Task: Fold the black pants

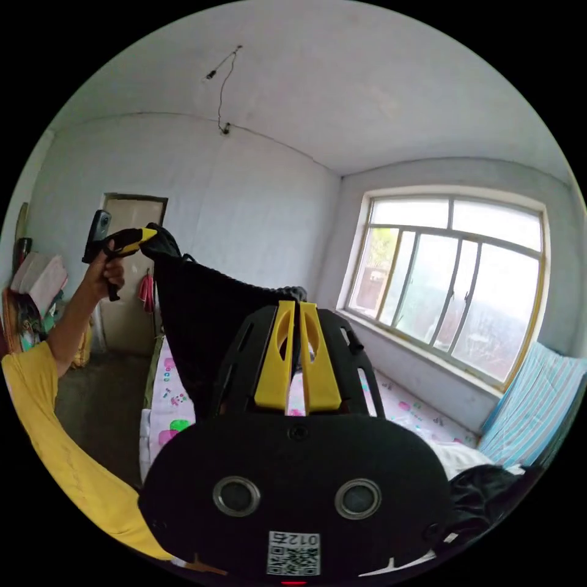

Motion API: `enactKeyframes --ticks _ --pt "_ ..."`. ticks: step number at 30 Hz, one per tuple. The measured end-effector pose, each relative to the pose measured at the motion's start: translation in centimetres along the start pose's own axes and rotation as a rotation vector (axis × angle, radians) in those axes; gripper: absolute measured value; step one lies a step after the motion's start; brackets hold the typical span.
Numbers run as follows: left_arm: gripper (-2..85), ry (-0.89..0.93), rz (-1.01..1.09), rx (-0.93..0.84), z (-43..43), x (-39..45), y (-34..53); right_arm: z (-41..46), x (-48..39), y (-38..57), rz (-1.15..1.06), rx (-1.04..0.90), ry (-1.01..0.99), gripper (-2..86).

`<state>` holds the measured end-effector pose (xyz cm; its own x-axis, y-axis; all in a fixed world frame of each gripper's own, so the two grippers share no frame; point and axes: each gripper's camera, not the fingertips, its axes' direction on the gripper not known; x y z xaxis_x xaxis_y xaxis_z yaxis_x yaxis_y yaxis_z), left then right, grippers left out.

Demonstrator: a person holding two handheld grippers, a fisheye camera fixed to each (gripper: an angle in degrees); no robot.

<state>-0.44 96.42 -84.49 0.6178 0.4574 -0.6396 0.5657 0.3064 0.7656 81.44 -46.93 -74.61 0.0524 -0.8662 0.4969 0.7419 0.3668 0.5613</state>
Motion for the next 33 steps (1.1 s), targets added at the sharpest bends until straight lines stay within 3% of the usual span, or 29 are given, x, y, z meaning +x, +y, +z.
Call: enactKeyframes --ticks 4,8,11,15,17,23,27,29,33 --pt "4.1 -0.054 0.064 -0.019 -1.5 7.7 -2.7 -4.5 -0.5 -5.5 -0.036 -0.034 0.05 0.7" --pt "4.1 -0.114 0.128 0.099 -3.9 14.5 -4.0 -8.1 -1.4 -9.0 -0.092 -0.027 0.113 0.7" --pt "4.2 0.001 -0.015 -0.011 -3.2 15.0 -5.0 -9.9 -1.0 -11.6 -0.065 -0.098 0.076 0.8" --pt "4.2 -0.057 0.025 0.041 -4.4 17.8 -4.3 -12.8 -1.3 -13.6 -0.096 -0.084 0.062 0.7" --pt "4.3 0.05 -0.053 -0.044 -3.4 17.3 -4.1 -13.1 -1.2 -14.6 -0.096 -0.124 0.043 0.7" --pt "4.5 0.096 0.056 0.069 -6.2 20.4 -4.2 -14.2 -1.6 -18.8 -0.142 -0.075 0.015 0.7" --pt "4.5 0.038 0.065 0.085 -6.5 19.0 -4.5 -9.4 -1.2 -20.8 -0.145 -0.095 -0.014 0.7" --pt "4.4 0.016 -0.026 0.014 -4.8 14.6 -3.7 -4.8 -0.8 -20.6 -0.127 -0.154 -0.052 0.8" --pt "4.3 -0.016 -0.194 -0.107 -1.3 4.7 -0.3 10.8 -0.4 -16.8 -0.08 -0.363 -0.166 0.8"
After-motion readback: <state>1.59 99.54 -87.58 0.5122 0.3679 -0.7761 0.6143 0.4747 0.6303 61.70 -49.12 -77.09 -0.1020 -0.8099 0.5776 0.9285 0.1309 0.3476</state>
